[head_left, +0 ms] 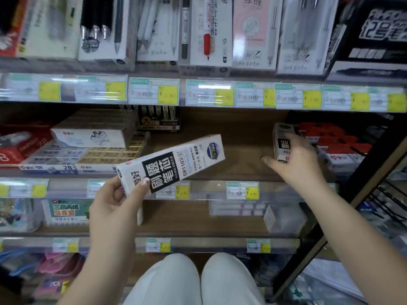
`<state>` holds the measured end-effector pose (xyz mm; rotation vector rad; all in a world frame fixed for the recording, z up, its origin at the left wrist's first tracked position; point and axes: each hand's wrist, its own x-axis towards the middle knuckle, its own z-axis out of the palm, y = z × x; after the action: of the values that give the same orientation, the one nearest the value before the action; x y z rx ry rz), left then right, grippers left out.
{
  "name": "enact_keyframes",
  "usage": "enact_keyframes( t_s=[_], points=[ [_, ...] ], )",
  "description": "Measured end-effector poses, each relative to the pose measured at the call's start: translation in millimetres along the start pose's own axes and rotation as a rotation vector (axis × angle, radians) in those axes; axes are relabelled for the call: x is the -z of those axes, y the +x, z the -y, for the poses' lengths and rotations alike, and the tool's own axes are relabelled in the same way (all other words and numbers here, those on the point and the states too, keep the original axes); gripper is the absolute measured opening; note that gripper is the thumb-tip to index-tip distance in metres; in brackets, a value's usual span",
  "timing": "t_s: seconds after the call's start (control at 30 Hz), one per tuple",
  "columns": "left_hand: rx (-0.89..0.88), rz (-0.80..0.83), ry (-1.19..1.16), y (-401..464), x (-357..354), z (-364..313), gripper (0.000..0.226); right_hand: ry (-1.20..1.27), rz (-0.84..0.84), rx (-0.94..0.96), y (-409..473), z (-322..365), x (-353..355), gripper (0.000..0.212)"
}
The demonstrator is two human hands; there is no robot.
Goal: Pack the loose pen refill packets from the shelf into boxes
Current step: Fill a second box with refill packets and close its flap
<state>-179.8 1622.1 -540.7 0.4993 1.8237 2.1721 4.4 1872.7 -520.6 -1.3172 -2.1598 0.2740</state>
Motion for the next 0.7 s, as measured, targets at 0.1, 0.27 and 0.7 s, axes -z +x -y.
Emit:
enact_keyframes(
  t_s=[0.1, 0.27, 0.7],
  points=[
    [0.186, -0.024, -0.178, 15, -12, 9, 0.022, -0.108, 0.064, -0.146, 26, -14, -7, 0.078],
    [0.472, -0.055, -0.434, 43, -34, 13, 0.012, -0.256, 0.195, -0.231, 46, -24, -15, 0.065],
    [0.611, -0.157, -0.556, 68, -50, -4, 0.026, -0.038, 0.139, -0.055, 18, 23, -40, 0.054]
  ],
)
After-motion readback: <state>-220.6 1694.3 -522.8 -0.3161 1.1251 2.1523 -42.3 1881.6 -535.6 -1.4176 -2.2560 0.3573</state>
